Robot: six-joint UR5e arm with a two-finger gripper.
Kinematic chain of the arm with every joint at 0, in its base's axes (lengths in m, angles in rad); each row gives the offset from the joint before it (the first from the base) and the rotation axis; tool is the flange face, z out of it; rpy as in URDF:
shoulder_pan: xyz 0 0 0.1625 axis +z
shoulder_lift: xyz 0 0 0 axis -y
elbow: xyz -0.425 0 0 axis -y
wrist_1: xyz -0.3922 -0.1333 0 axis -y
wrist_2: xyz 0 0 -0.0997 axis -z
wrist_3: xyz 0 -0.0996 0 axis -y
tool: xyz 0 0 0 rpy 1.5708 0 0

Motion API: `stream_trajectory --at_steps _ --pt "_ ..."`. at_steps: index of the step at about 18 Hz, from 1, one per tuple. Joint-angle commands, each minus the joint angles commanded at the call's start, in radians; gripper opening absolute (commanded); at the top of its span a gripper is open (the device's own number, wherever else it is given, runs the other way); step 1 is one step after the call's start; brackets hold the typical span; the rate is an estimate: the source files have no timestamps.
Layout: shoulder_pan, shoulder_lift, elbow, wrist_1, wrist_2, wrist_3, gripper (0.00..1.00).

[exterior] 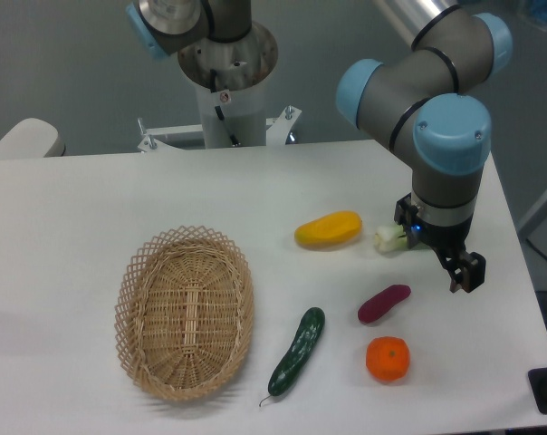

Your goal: Pick up the cucumber from the table

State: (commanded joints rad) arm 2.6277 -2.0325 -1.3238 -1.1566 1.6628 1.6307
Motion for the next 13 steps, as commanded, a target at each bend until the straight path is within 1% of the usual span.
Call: stream_trajectory --at_steps 4,10,11,12,13 --pt "0.000 0.002 -0.005 -0.002 -0.003 -0.006 1.00" --pt "-0.011 -0.002 -0.026 -0.002 -0.006 -0.090 1.00" --pt "-0.015 -0.005 -0.031 0.000 -0.008 -0.125 1.00" --pt "-0.034 -0.012 -0.032 0.003 -0.014 -0.240 1.00" --pt "-0.049 -0.017 -0.032 0.003 -0.023 -0.294 1.00"
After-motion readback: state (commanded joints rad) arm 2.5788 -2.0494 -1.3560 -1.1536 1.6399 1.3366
